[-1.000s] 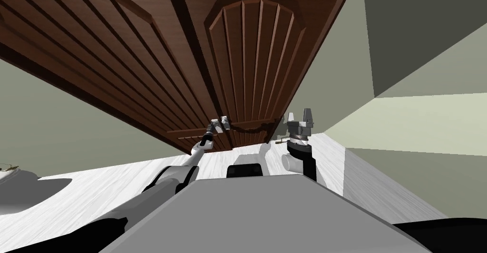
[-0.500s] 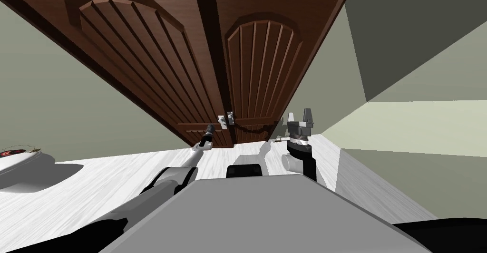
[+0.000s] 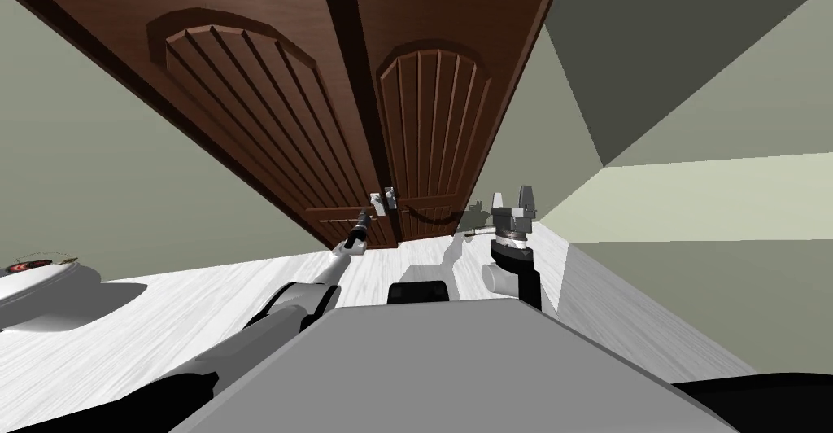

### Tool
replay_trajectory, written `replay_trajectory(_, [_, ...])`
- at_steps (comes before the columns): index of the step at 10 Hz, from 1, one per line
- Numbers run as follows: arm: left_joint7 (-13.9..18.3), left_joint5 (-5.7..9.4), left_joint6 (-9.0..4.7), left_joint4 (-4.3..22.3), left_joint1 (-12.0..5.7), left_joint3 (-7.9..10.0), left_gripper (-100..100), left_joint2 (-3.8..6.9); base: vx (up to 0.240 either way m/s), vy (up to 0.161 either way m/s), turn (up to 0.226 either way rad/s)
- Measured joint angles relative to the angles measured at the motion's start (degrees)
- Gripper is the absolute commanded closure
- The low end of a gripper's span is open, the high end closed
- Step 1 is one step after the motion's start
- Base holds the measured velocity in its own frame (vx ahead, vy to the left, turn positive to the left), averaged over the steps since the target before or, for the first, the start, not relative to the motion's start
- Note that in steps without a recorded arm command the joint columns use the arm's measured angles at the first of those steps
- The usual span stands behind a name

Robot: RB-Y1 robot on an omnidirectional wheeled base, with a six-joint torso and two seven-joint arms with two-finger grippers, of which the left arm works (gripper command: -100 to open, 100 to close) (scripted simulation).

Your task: Pull the door open

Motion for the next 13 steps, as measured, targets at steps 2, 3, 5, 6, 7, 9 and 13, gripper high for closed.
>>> replay_trajectory(2, [-0.44, 0.30, 0.64, 0.14, 0.96, 1.15, -100, 0.79, 0.113, 0.167, 0.073])
replay_trajectory(3, [-0.72, 0.39, 0.26, 0.82, 1.30, 1.59, -100, 0.98, 0.186, 0.107, 0.002])
replay_trajectory(5, [-0.66, 0.48, -0.24, 1.50, 1.37, 1.89, -100, 1.43, 0.195, -0.016, -0.066])
replay_trajectory(6, [-0.67, 0.46, -0.27, 1.64, 1.02, 1.85, -100, 1.30, 0.173, -0.135, -0.128])
replay_trajectory(7, [-0.61, 0.38, -0.60, 2.29, 0.14, 1.64, -100, 1.05, 0.165, -0.135, -0.133])
replay_trajectory(9, [-0.82, 0.31, -0.01, 0.59, 0.26, 1.48, 100, 0.45, 0.036, -0.027, 0.000])
replay_trajectory(13, [-0.76, 0.33, -0.20, 0.80, 0.21, 1.54, 100, 0.59, -0.021, 0.018, 0.002])
